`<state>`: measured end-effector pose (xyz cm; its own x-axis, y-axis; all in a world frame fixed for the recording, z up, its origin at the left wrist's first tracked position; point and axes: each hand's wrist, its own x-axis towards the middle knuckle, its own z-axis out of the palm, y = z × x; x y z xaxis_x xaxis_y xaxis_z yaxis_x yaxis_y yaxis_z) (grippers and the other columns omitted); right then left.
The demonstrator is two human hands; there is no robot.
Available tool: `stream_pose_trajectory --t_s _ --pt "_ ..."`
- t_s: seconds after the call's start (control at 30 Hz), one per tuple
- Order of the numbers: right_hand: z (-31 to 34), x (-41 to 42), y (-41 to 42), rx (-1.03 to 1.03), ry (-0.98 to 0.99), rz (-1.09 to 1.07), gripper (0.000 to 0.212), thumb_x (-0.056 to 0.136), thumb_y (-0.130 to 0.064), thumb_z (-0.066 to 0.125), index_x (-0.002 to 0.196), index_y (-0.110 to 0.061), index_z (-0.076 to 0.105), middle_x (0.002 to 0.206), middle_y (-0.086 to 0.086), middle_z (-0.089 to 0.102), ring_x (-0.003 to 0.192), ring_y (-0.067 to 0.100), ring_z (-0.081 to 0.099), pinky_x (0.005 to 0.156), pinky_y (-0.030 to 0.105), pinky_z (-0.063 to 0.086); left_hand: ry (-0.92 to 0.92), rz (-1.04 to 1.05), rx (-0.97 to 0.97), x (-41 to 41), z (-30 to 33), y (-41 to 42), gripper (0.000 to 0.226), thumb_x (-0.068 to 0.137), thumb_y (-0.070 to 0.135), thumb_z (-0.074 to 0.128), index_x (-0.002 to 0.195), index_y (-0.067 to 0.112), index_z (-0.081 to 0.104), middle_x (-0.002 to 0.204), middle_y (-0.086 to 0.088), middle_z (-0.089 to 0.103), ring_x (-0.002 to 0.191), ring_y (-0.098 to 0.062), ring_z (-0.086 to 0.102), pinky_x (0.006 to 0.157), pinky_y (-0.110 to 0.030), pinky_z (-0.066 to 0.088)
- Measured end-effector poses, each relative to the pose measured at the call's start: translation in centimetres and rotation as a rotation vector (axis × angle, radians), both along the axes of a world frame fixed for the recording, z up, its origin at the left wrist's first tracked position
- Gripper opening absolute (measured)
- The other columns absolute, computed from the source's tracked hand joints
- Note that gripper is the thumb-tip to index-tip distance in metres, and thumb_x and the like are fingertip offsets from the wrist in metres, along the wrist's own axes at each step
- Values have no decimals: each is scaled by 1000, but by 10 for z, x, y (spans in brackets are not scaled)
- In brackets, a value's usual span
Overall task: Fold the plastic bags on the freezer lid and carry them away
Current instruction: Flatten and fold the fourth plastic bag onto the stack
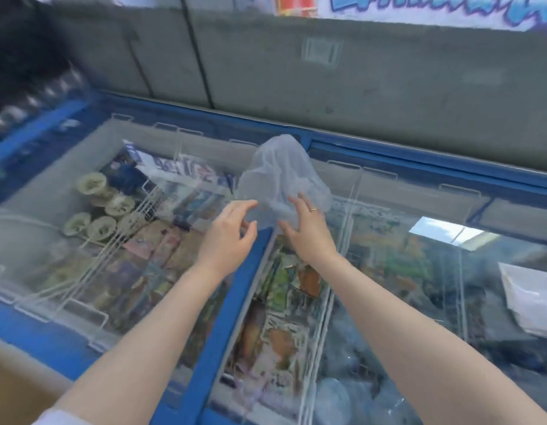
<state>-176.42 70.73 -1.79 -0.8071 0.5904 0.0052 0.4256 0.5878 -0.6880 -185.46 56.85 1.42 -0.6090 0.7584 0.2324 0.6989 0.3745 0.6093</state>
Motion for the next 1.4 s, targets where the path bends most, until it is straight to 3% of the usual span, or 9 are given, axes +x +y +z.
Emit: stream_pose_trajectory --t_s 0.13,0.23,0.4,0.57,0.73,0.9,1.13,1.27,1.4 --pt "0 -68 -15 86 -118 -98 85 90 -46 54 149 -26 -3 158 4 4 144 26 7 113 45 15 -42 22 22 -45 -3 -21 38 90 8 54 128 10 51 126 -7 53 89 -16 59 84 -29 46" --pt "-25 -84 -18 102 -409 -79 98 87 -34 61 146 -24 -17 143 16 36 139 33 18 110 50 15 -69 25 12 -61 -8 -31 39 91 10 52 131 11 49 129 -6 51 101 -15 56 90 -28 43" --pt "-39 -47 -20 91 -295 -25 36 94 -10 41 130 -13 43 109 13 62 98 29 57 69 32 41 -155 -29 -42 -60 -15 -35 56 92 22 55 143 20 30 141 0 39 114 -7 44 102 -28 36" --pt "16 18 -20 -336 68 82 19 90 -16 55 77 -2 55 59 10 41 50 11 33 51 24 25 -204 -271 -197 -26 -9 -21 92 75 48 69 144 38 9 152 9 16 139 -8 13 112 -31 15" --pt "49 93 -19 -629 281 -26 16 81 -28 62 71 -16 63 60 0 54 52 13 46 48 22 37 -441 -373 31 36 4 -6 19 86 25 65 102 16 61 96 -4 64 88 -11 57 83 -25 45" --pt "38 183 6 -338 281 -462 47 81 -21 70 48 -18 37 48 -10 29 49 8 25 49 26 23 -591 -278 100 102 16 -8 21 96 15 49 79 7 59 50 1 45 41 -3 40 47 -17 33" --pt "37 257 4 -286 229 -483 29 95 -22 49 70 -9 49 63 -1 41 58 11 35 57 29 29 -1103 -163 402 187 36 11 42 98 37 38 101 -1 55 110 -22 58 103 -30 54 92 -41 44" --pt "57 281 3 -709 375 -443 26 99 -24 44 79 -9 51 70 7 48 62 18 44 57 30 37 -730 -359 108 217 42 12 78 72 64 62 137 35 29 140 16 29 121 16 30 99 -14 30" --pt "77 290 3 -788 511 -536 25 99 -18 43 77 -13 55 62 -1 58 55 12 52 52 23 45 -676 -421 -224 248 40 14 105 75 38 73 146 39 -3 131 18 35 121 1 37 103 -28 33"
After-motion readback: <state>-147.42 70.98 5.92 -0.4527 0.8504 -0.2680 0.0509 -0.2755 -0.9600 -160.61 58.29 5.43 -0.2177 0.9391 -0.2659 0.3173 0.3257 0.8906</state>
